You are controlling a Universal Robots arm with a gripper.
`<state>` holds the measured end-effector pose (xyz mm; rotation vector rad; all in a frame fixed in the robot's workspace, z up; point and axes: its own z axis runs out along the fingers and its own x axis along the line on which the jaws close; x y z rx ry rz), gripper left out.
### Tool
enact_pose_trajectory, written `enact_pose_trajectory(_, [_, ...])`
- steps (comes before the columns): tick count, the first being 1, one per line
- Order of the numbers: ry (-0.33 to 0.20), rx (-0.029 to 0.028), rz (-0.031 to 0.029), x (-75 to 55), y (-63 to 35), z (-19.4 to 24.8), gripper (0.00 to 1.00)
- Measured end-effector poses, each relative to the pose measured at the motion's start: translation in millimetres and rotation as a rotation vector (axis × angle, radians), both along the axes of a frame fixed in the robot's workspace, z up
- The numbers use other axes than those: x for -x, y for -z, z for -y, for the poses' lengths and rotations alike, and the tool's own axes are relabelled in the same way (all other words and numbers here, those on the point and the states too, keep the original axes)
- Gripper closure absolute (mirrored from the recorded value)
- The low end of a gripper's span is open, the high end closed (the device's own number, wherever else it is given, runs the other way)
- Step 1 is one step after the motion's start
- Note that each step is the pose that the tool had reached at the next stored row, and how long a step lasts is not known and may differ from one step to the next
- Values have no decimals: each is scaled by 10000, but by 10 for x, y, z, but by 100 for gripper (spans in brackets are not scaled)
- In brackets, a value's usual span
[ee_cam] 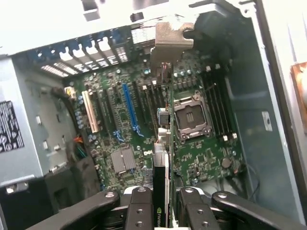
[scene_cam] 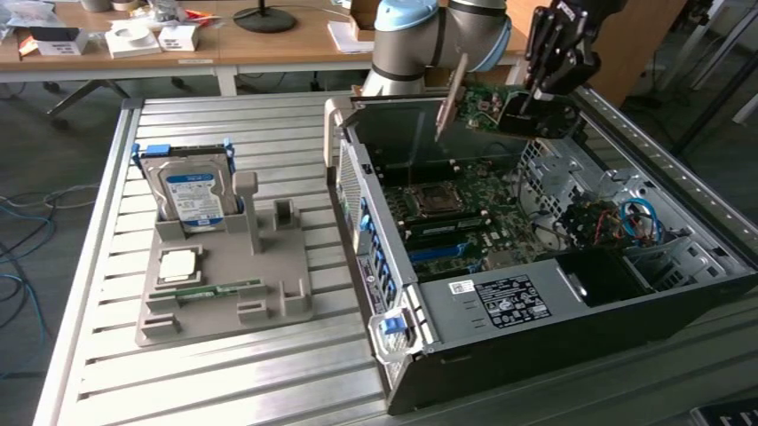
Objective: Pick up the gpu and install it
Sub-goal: 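Insert the gpu into the slot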
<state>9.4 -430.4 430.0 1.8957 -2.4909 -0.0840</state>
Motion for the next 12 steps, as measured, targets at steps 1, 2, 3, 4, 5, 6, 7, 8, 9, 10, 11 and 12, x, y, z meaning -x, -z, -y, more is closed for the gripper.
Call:
enact_pose_trajectory(1, [-196,0,0,0,4,0,74])
enact_pose_trajectory(2, [-377,0,0,0,8,0,74])
enact_pose_trajectory(3, [-557,-1,0,0,11,0,74])
enact_pose_trajectory(4, [-735,0,0,0,14,0,74])
enact_pose_trajectory(5, [-916,0,0,0,18,0,74])
enact_pose_trajectory(6, [-1095,0,0,0,22,0,74])
enact_pose_trajectory(7, [-1286,0,0,0,25,0,74])
enact_pose_trajectory(8, [-1466,0,0,0,29,0,74])
enact_pose_trajectory(9, [-1646,0,0,0,33,0,74])
enact_pose_trajectory(10, [-1826,0,0,0,35,0,74])
enact_pose_trajectory(11, [-1978,1,0,0,37,0,74])
enact_pose_trajectory(12, [-2061,3,0,0,38,0,74])
